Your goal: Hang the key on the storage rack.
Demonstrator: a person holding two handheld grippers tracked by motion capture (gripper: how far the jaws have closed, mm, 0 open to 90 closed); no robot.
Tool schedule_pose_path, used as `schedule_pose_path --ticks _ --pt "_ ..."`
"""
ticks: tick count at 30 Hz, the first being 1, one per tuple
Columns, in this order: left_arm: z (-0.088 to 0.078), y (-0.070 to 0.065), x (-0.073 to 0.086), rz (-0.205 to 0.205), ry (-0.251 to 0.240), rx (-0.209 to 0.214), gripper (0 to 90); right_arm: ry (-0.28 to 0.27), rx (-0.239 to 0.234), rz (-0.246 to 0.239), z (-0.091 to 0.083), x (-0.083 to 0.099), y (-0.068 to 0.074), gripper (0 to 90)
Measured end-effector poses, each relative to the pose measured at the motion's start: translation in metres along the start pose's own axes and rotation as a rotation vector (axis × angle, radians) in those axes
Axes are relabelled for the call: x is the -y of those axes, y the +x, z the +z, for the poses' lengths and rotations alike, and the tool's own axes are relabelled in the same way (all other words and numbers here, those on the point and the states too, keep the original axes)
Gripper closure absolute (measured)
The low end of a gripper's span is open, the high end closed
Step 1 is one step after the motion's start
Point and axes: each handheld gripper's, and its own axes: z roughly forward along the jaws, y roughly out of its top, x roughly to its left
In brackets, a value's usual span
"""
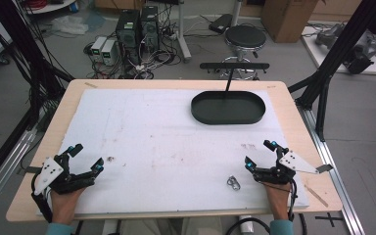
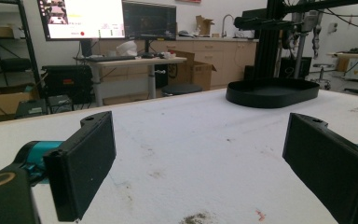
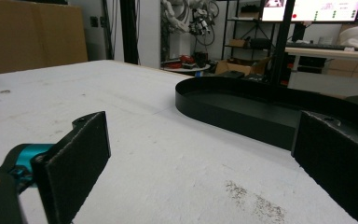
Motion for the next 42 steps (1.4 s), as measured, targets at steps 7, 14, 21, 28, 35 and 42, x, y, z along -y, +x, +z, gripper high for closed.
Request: schedule_pose_path --ticks 7,14,21,28,35,42 --pt "0.0 -0.001 0.0 0.004 -0.01 0.0 9.8 -0.006 -0.003 0.006 0.0 0.0 -0.001 3.9" --pt "0.0 0.0 0.0 0.005 -0.004 0.001 9.9 -0.011 -0.002 0.018 0.0 0.0 -0.003 3.9" --pt "0.0 0.0 0.0 0.002 -0.001 0.0 9.9 -0.008 -0.007 0.038 -0.001 0.0 -0.003 3.9" --pt "0.0 0.001 0.0 -0.002 0.004 0.001 9.9 0.03 -0.077 0.037 -0.001 -0.008 -0.005 3.8" --pt "0.0 0.001 0.0 -0.003 0.004 0.001 9.9 0.1 -0.197 -0.009 -0.001 -0.029 -0.006 3.7" --pt "0.0 0.0 0.0 -0.002 0.004 0.001 9.9 0.19 -0.305 -0.092 0.003 -0.04 -0.004 3.8"
